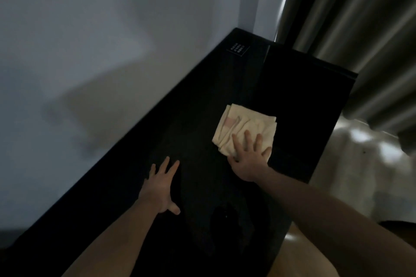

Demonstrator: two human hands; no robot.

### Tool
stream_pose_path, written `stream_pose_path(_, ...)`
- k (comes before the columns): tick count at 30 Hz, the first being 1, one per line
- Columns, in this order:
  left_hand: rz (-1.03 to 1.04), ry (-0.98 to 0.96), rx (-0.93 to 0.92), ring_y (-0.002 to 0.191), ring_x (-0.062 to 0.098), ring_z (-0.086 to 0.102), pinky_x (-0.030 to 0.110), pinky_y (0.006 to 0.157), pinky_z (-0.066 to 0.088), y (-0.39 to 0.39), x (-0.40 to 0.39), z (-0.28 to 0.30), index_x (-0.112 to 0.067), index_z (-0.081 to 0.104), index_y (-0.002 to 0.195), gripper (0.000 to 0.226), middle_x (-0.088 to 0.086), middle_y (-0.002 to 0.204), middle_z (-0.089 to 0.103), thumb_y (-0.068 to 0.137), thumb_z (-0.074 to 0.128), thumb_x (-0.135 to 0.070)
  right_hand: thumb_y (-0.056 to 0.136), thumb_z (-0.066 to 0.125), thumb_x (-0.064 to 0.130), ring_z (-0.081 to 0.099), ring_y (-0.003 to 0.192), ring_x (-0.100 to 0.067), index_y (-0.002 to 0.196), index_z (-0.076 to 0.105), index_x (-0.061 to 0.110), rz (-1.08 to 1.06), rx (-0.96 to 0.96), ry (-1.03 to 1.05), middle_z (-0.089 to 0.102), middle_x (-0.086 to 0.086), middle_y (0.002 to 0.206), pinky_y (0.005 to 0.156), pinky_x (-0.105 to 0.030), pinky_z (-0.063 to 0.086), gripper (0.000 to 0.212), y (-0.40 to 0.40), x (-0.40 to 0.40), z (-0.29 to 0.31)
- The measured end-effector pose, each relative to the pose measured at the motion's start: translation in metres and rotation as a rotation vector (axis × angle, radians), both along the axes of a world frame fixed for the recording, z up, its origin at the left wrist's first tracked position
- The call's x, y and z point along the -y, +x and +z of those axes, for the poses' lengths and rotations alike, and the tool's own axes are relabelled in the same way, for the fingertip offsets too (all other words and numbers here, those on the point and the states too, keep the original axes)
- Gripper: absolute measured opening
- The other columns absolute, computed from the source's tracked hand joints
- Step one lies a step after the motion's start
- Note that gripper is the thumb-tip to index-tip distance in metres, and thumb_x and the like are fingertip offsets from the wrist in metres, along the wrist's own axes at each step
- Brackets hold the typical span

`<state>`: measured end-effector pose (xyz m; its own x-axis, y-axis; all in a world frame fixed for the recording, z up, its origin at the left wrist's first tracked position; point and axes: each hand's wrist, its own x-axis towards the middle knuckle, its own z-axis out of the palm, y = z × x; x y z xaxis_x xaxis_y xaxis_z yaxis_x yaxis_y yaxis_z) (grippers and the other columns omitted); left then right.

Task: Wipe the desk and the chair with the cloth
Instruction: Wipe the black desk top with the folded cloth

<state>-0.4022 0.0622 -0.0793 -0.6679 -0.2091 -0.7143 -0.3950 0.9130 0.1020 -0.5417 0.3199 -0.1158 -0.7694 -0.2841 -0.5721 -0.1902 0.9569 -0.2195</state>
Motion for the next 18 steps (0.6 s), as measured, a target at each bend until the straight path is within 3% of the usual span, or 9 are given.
stream_pose_path(4, 0.139, 0.03, -0.167, 0.16, 0.034, -0.008, 0.058, 0.128, 0.019, 0.055, 0.004, -0.008, -0.035, 0.0, 0.167, 0.134, -0.007, 0.174, -0.014, 0.071, 0.09, -0.055, 0.103, 0.031, 0.066, -0.038, 0.151, -0.045, 0.161, -0.024, 0.045, 0.09, 0.035, -0.001, -0.041, -0.004, 0.167, 0.119, -0.075, -0.014, 0.083, 0.082, 0.018, 0.005)
stream_pose_path(9, -0.021, 0.084, -0.104, 0.161, 0.028, -0.01, 0.048, 0.13, 0.016, 0.126, 0.031, -0.002, -0.036, -0.001, 0.167, 0.137, -0.009, 0.173, -0.017, 0.068, 0.088, -0.064, 0.101, 0.035, 0.067, -0.047, 0.145, -0.042, 0.159, -0.027, 0.048, 0.172, 0.104, -0.069, -0.049, -0.004, 0.162, 0.117, -0.074, -0.02, 0.087, 0.196, 0.04, 0.007)
stream_pose_path(15, 0.038, -0.086, 0.07, 0.157, 0.047, -0.015, 0.069, 0.124, 0.013, 0.204, 0.101, 0.018, -0.034, -0.023, 0.163, 0.158, 0.003, 0.168, -0.036, 0.056, 0.088, -0.073, 0.098, 0.04, 0.072, -0.049, 0.143, -0.035, 0.155, -0.027, 0.057, 0.209, 0.331, -0.101, -0.057, 0.005, 0.153, 0.118, -0.072, -0.02, 0.089, 0.316, 0.063, 0.027)
stream_pose_path(18, 0.102, -0.081, 0.121, 0.156, 0.049, -0.016, 0.072, 0.121, 0.017, 0.223, 0.129, 0.024, -0.038, -0.026, 0.161, 0.16, 0.002, 0.166, -0.039, 0.057, 0.093, -0.066, 0.101, 0.036, 0.073, -0.042, 0.148, -0.029, 0.158, -0.023, 0.054, 0.001, 0.342, -0.165, -0.046, 0.008, 0.161, 0.122, -0.069, -0.014, 0.084, 0.325, 0.076, 0.041)
